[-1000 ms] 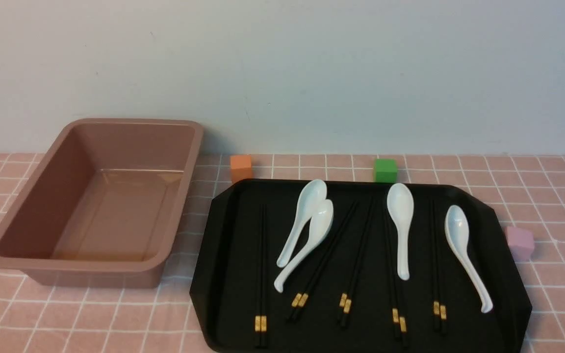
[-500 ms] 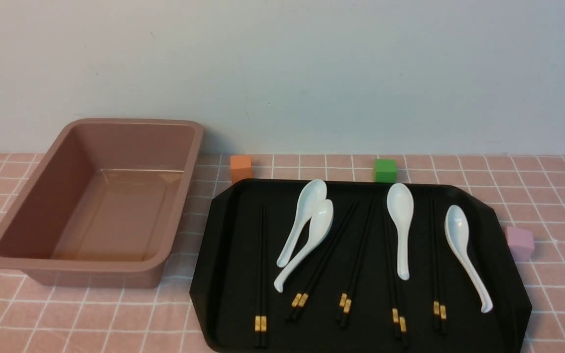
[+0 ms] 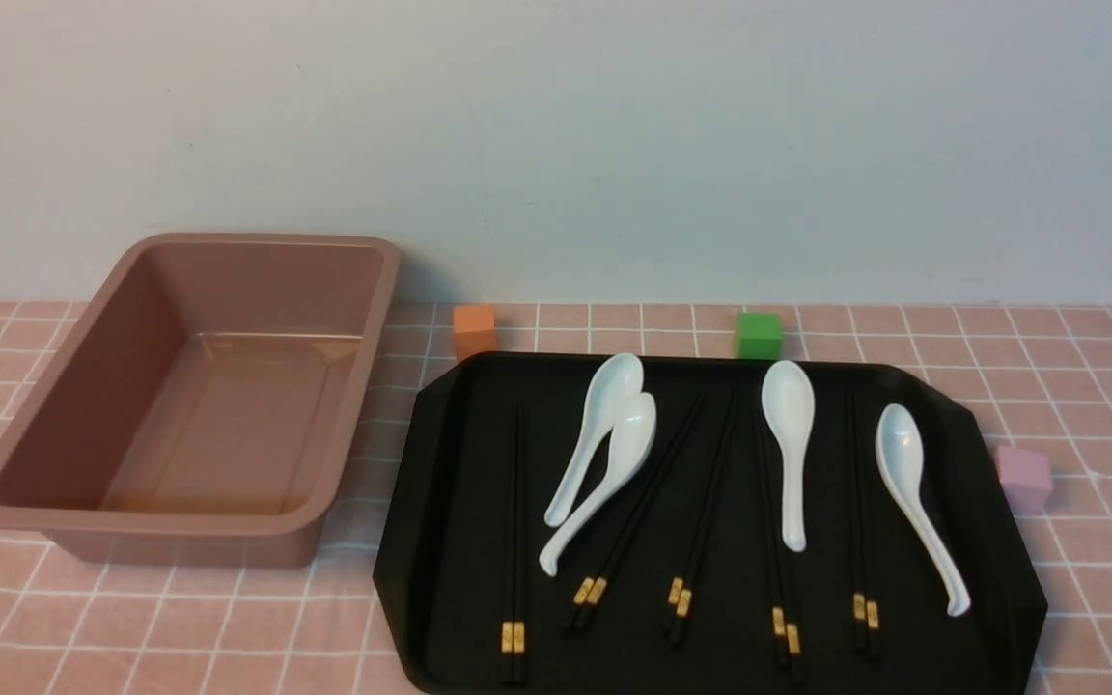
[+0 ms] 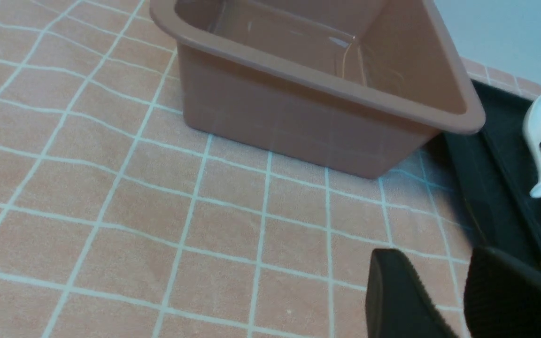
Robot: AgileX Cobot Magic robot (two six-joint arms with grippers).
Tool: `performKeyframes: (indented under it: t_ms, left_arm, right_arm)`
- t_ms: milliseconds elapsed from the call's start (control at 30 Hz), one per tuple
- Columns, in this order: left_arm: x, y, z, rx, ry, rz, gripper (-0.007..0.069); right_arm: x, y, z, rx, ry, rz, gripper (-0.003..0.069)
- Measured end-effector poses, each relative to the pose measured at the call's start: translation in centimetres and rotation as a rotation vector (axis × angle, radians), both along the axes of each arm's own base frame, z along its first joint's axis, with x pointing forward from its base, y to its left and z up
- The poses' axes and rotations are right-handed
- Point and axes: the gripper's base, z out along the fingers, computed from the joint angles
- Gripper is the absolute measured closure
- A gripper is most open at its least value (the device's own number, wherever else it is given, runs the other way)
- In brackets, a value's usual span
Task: On pink tablecloth take chopsticks from black tray and put them in box.
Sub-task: 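Reach over to the black tray and grasp a pair of chopsticks with the left gripper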
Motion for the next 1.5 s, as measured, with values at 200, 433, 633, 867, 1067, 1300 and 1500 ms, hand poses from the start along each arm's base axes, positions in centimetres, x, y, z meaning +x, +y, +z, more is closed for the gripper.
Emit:
performKeyframes:
  t_ms: [200, 433, 633, 867, 1067, 1300, 1500]
  left_arm:
    - [0.2, -0.4, 1.5, -0.545, -0.095, 0.054, 0.0386]
    - [0.3, 0.2, 2.8, -0.726, -0.235, 0.104, 0.0386]
    - [-0.1, -0.5, 4.7, -0.728, -0.173, 0.035, 0.0405]
    - [2.8, -2.3, 11.4, -0.37, 0.272, -0.106, 0.0505]
    - [9.3, -3.1, 13.0, -0.077, 0.669, -0.269, 0.0615]
    - [17.4, -8.3, 9.9, 0.081, 0.84, -0.482, 0.0638]
    - [18.9, -17.5, 7.0, 0.184, 0.905, -0.636, 0.0638]
  right_arm:
    - [0.0, 0.0, 0.0, 0.0, 0.0, 0.0, 0.0419]
    - [0.0, 0.0, 0.0, 0.0, 0.0, 0.0, 0.0419]
    - [0.0, 0.0, 0.0, 0.0, 0.0, 0.0, 0.0419]
    - [0.0, 0.0, 0.0, 0.0, 0.0, 0.0, 0.0419]
    - [0.0, 0.0, 0.0, 0.0, 0.0, 0.0, 0.0419]
    - [0.0, 0.0, 0.0, 0.0, 0.0, 0.0, 0.0419]
    - [0.0, 0.0, 0.0, 0.0, 0.0, 0.0, 0.0419]
